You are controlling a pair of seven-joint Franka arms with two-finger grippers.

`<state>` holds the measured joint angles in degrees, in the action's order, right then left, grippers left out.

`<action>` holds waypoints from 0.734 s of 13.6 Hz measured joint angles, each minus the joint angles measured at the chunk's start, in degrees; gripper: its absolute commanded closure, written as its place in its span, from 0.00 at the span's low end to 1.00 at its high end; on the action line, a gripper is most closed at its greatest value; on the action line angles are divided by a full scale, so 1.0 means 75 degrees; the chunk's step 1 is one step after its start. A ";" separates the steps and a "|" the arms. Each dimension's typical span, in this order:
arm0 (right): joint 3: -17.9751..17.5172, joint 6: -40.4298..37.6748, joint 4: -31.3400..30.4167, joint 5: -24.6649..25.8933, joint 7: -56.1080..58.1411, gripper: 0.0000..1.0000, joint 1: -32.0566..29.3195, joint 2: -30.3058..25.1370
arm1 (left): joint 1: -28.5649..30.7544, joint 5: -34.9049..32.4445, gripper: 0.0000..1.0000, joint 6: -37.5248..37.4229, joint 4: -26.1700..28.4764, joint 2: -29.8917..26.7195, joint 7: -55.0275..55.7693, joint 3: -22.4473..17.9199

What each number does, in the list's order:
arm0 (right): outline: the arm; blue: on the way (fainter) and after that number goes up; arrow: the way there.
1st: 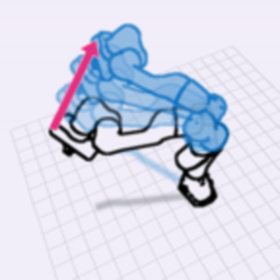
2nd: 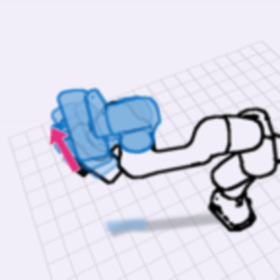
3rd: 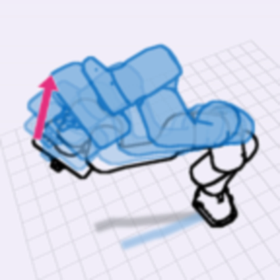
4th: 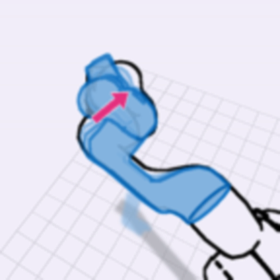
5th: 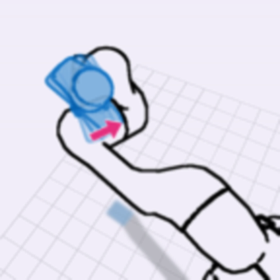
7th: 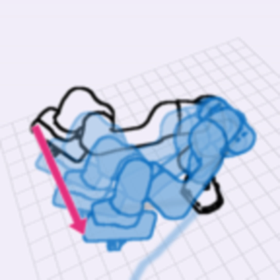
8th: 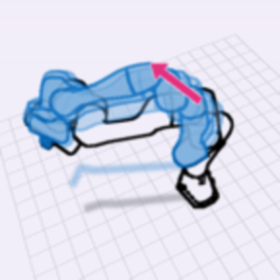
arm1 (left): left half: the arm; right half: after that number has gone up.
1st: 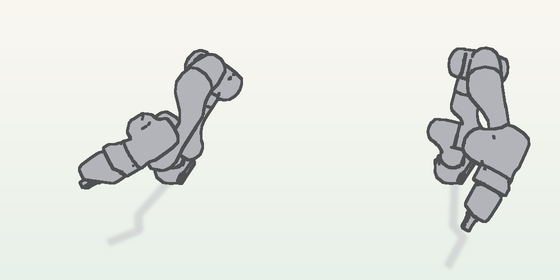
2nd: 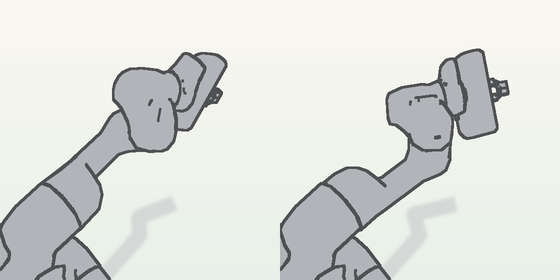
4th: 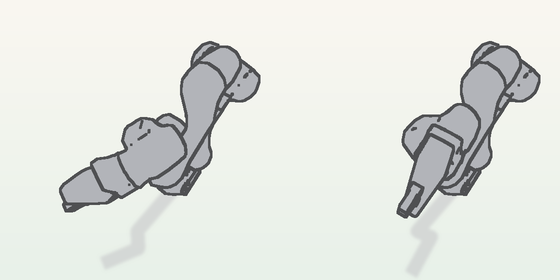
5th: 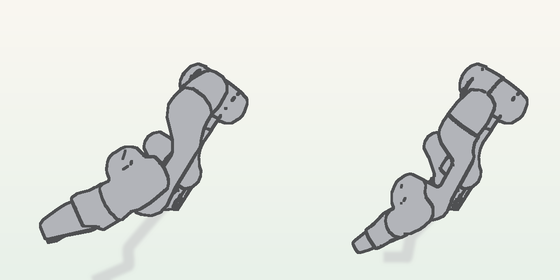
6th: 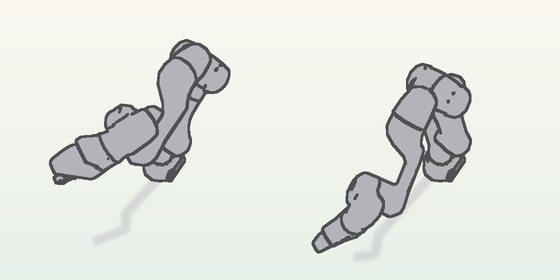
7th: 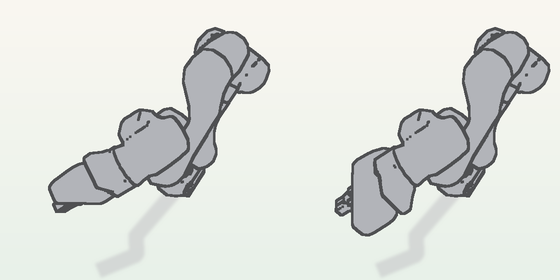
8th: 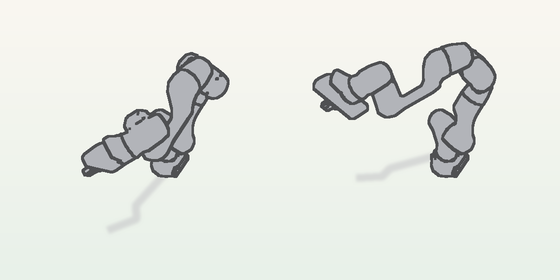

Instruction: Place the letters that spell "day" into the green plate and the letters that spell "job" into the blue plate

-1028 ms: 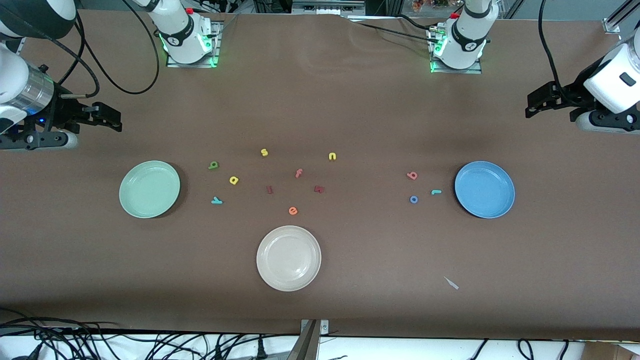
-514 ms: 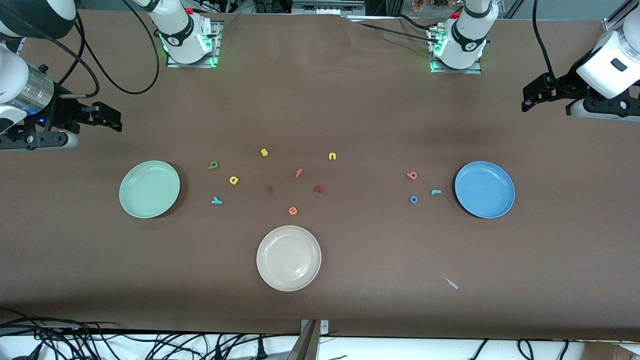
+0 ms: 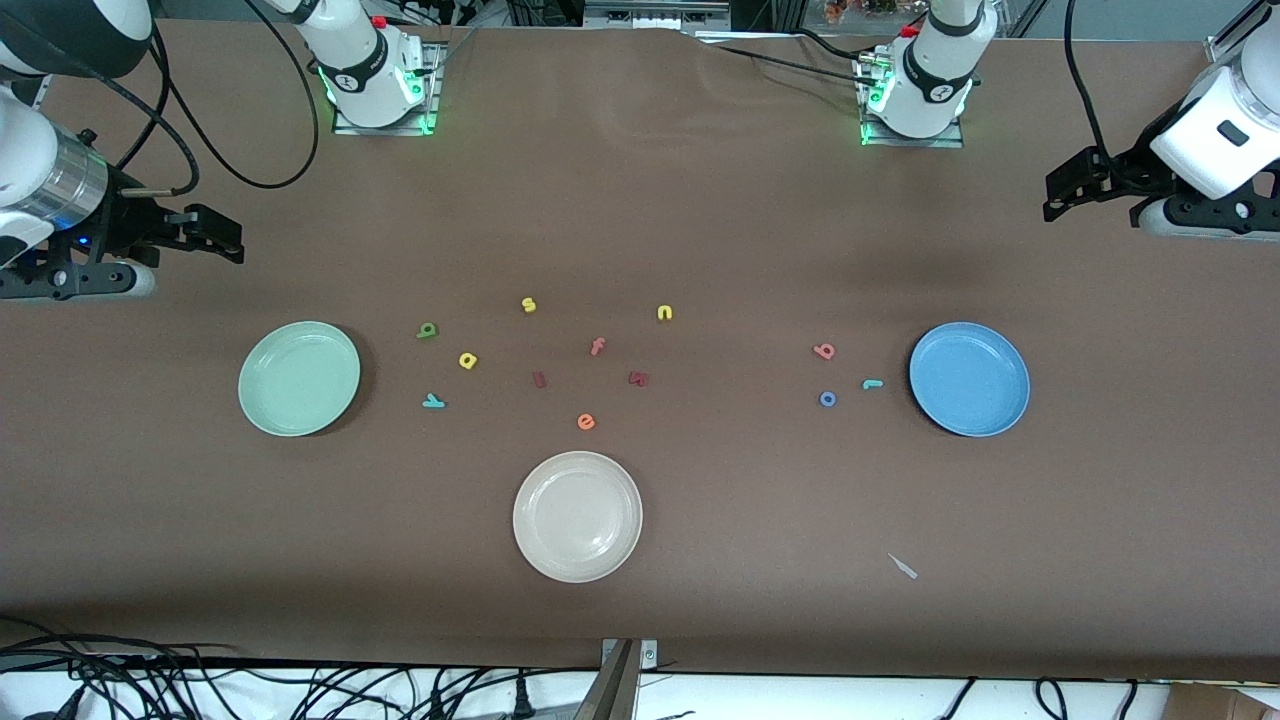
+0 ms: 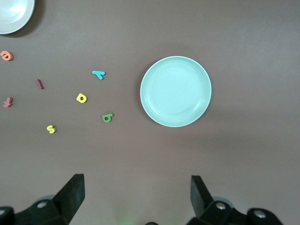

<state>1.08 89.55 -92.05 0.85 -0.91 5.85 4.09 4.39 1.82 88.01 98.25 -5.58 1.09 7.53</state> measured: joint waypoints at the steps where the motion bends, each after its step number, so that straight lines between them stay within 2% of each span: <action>1: 0.0000 0.0000 0.0000 0.0000 0.0000 0.00 0.0000 0.0000 | 0.0000 0.0000 0.00 0.0031 0.0084 -0.0068 0.0000 -0.0001; 10: 0.0000 0.0000 0.0000 0.0000 0.0000 0.00 0.0000 0.0000 | -0.0002 0.0000 0.00 0.0096 0.0171 -0.0179 0.0000 0.0018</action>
<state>1.08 89.55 -92.05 0.85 -0.91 5.85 4.09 4.37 1.82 88.74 99.54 -6.92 1.09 7.67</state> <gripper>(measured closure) 0.000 0.000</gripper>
